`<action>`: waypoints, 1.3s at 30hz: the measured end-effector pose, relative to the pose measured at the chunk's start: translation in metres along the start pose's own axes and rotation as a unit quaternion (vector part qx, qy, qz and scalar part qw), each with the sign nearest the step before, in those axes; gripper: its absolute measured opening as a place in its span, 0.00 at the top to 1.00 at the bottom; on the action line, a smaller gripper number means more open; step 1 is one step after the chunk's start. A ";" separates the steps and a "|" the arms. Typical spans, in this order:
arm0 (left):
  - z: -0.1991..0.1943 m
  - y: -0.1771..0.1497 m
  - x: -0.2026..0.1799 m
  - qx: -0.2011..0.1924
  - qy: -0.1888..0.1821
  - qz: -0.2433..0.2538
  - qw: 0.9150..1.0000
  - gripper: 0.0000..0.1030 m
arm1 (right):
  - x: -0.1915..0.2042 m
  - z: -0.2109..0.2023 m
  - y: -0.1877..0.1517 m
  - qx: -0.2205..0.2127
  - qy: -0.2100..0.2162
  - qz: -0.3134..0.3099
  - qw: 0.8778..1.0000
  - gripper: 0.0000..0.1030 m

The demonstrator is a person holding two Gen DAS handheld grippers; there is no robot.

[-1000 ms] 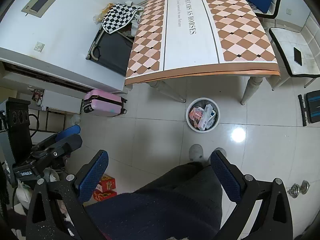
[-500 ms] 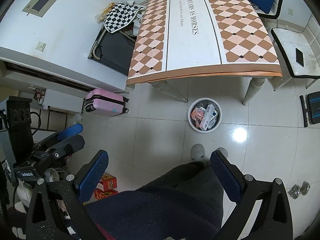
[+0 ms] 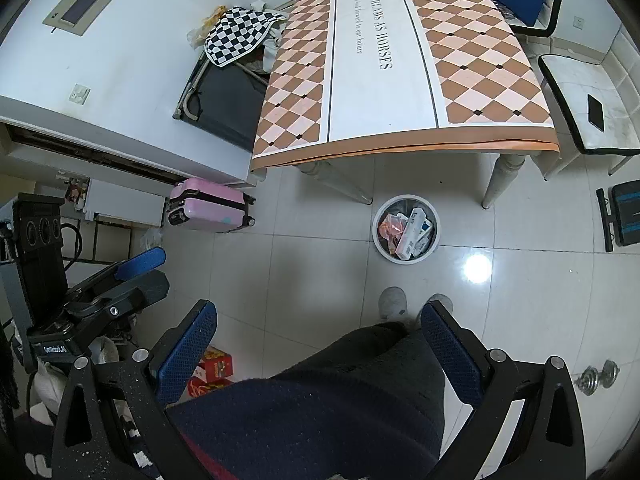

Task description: Collect trash

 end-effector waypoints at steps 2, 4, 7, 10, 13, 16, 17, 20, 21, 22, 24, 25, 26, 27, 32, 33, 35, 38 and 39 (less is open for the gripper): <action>0.000 0.000 0.000 0.000 -0.001 0.000 1.000 0.02 | -0.003 -0.002 -0.001 0.000 -0.001 0.000 1.000 0.00; 0.000 0.000 -0.001 -0.001 -0.001 0.000 1.000 0.02 | -0.004 -0.004 -0.002 -0.001 -0.002 0.001 1.000 0.00; 0.000 0.000 -0.002 -0.001 -0.002 0.000 1.000 0.02 | -0.006 -0.006 -0.003 -0.001 -0.002 -0.001 1.000 0.00; 0.000 0.001 -0.003 0.000 -0.002 0.000 1.000 0.02 | -0.006 -0.006 -0.003 -0.001 -0.003 -0.001 1.000 0.00; 0.000 0.001 -0.003 -0.001 -0.002 0.000 1.000 0.02 | -0.005 -0.005 -0.003 -0.002 -0.003 -0.001 1.000 0.00; 0.000 0.001 -0.003 -0.001 -0.003 0.000 1.000 0.02 | -0.005 -0.006 -0.003 -0.002 -0.003 -0.002 1.000 0.00; 0.000 0.001 -0.002 -0.001 -0.003 0.001 1.000 0.02 | -0.005 -0.006 -0.004 -0.001 -0.003 -0.002 1.000 0.00; 0.000 0.001 -0.002 -0.001 -0.003 0.001 1.000 0.02 | -0.004 -0.008 -0.004 -0.001 -0.004 -0.005 1.000 0.00; -0.001 0.001 -0.002 -0.001 -0.003 0.000 1.000 0.02 | -0.003 -0.008 -0.004 -0.001 -0.003 -0.004 1.000 0.00; -0.001 0.001 -0.002 -0.001 -0.003 0.000 1.000 0.02 | -0.004 -0.008 -0.005 0.000 -0.003 -0.005 1.000 0.00; -0.001 0.001 -0.001 -0.001 -0.002 0.000 1.000 0.02 | -0.004 -0.009 -0.003 0.001 -0.002 -0.007 1.000 0.00; -0.001 0.001 -0.002 -0.001 -0.003 -0.001 1.000 0.02 | -0.004 -0.009 -0.004 0.002 -0.003 -0.007 1.000 0.00; -0.001 0.001 -0.001 0.000 -0.003 0.000 1.000 0.02 | -0.004 -0.009 -0.002 0.002 -0.004 -0.009 1.000 0.00; -0.001 0.001 0.000 0.000 -0.003 0.001 1.000 0.02 | -0.004 -0.009 -0.003 0.003 -0.003 -0.008 1.000 0.00; -0.001 0.002 0.000 0.000 -0.003 0.000 1.000 0.02 | -0.003 -0.009 -0.002 0.007 -0.004 -0.012 1.000 0.00; -0.001 0.002 0.000 0.000 -0.003 0.001 1.000 0.02 | -0.003 -0.009 -0.002 0.007 -0.005 -0.012 1.000 0.00; -0.001 0.001 0.000 0.000 -0.003 0.001 1.000 0.02 | -0.003 -0.009 -0.002 0.007 -0.004 -0.012 1.000 0.00; -0.001 0.001 0.000 0.000 -0.004 0.001 1.000 0.02 | -0.003 -0.009 -0.002 0.006 -0.004 -0.012 1.000 0.00; -0.001 0.001 0.000 0.000 -0.003 0.001 1.000 0.02 | -0.003 -0.009 -0.002 0.006 -0.004 -0.012 1.000 0.00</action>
Point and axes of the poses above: each gripper's, at about its wrist camera, not at the fingertips, and z roughly the way its jaws point, x to its left, y to its top, the point moved 10 cm from there along z, roughly the way its jaws point, and after that the axes turned 4 degrees about -x, right-handed, at the moved point
